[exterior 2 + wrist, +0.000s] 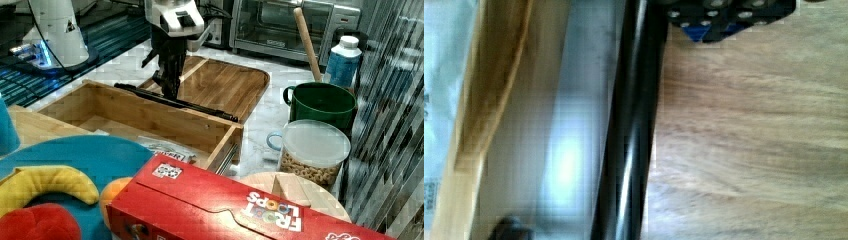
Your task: Close the drawer.
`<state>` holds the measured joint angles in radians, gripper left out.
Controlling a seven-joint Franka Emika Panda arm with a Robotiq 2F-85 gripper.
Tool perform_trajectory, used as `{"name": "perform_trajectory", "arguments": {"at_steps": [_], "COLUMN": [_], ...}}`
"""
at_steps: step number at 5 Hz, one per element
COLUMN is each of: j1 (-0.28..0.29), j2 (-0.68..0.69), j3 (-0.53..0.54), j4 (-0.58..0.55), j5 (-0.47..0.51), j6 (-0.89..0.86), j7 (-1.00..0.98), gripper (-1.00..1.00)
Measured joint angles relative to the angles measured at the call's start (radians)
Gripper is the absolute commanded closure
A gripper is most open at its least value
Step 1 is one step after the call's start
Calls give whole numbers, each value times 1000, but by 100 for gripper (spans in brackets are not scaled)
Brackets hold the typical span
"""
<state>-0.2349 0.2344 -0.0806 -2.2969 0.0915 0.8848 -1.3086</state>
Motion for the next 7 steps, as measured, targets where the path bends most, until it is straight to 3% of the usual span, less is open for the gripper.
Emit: {"name": "perform_trajectory", "arguments": {"at_steps": [4, 5, 7], "j1": [-177, -213, -224], "j2": [118, 155, 203], "j3": [-57, -46, -22], "j4": [172, 242, 319], "j5": [4, 32, 23], "j6": [13, -61, -115], "j7": [-182, -274, -297], "gripper": [100, 100, 100]}}
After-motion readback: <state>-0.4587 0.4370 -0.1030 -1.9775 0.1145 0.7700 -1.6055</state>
